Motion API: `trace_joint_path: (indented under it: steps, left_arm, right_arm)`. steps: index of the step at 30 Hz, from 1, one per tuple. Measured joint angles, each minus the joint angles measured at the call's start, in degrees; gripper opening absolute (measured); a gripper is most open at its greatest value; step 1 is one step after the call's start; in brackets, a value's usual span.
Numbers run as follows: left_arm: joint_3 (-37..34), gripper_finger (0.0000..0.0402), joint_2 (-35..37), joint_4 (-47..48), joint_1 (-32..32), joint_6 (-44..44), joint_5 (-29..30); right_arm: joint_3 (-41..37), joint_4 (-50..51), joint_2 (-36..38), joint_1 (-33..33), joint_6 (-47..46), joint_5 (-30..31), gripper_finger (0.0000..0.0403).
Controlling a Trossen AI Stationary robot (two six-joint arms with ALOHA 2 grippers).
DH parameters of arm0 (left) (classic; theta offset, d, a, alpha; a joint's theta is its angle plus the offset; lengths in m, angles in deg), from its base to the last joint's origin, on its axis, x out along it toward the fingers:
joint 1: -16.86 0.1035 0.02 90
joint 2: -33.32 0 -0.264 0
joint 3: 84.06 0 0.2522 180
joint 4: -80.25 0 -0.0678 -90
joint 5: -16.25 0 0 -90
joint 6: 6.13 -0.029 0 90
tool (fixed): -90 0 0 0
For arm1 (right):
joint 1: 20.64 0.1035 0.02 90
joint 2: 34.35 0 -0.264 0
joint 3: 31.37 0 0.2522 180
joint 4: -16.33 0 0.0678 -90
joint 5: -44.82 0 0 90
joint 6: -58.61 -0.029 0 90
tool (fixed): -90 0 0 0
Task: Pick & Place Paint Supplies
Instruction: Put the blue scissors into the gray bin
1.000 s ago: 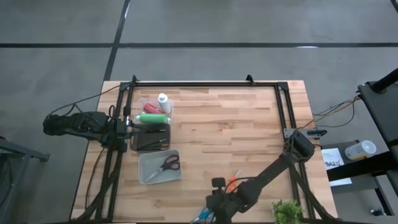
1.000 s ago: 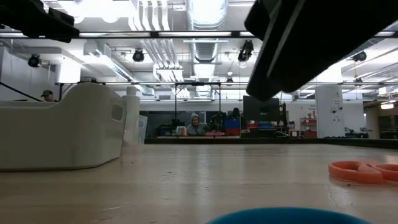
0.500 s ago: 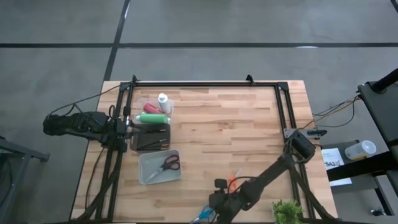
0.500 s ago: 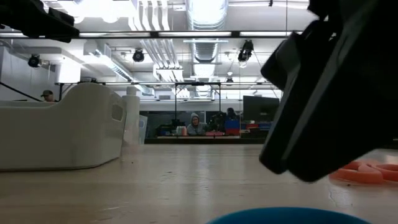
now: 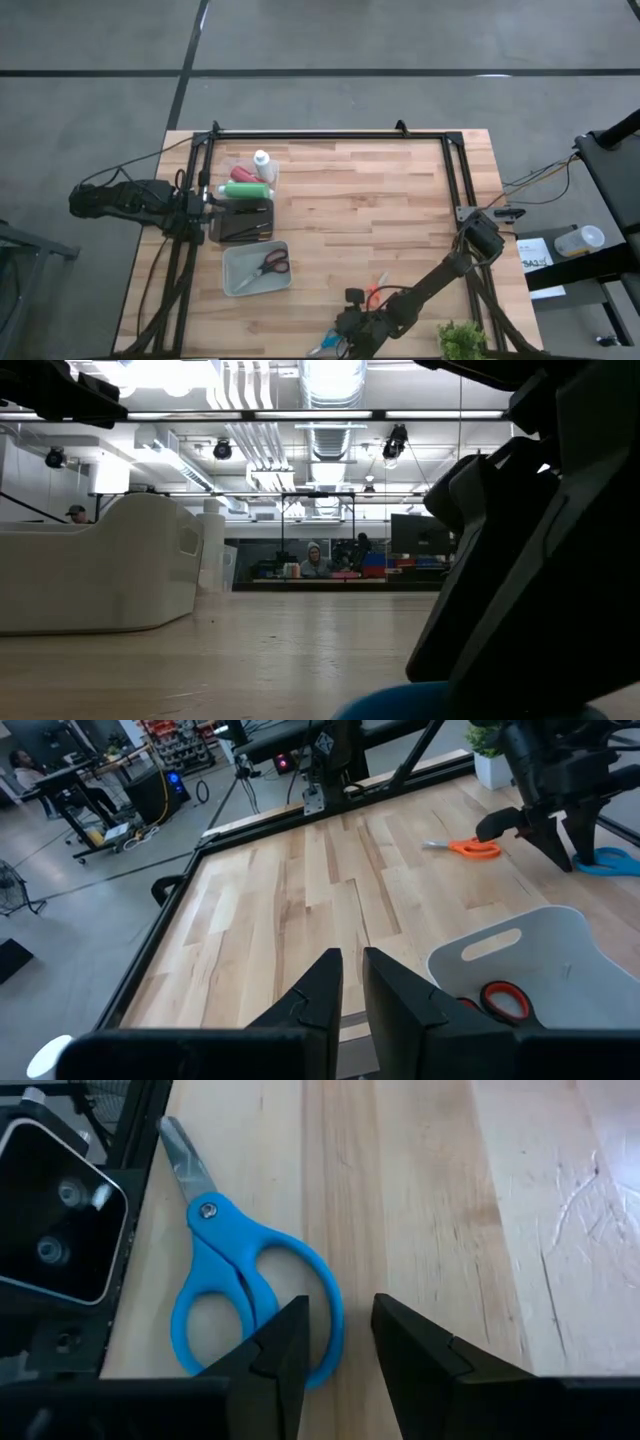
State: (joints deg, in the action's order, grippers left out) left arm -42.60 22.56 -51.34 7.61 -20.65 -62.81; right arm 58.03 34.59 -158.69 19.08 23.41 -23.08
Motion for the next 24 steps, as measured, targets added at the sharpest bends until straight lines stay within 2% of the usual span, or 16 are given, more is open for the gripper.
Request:
trace_joint_path:
  steps: [9, 16, 24]
  left_arm:
    - [0.0, 0.0051, 0.0, 0.0, 0.0, 0.0, 0.0]
    - [0.0, 0.0051, 0.0, 0.0, 0.0, 0.0, 0.0]
    - [0.0, 0.0051, 0.0, 0.0, 0.0, 0.0, 0.0]
  right_arm:
    - [-0.2, 0.8, -0.2, -0.5, 2.6, 3.7, 0.0111]
    - [-0.3, 1.7, -0.4, -2.6, 2.9, 12.3, 0.0111]
    - [-0.4, 1.3, -0.4, -7.1, 6.2, 11.2, 0.0111]
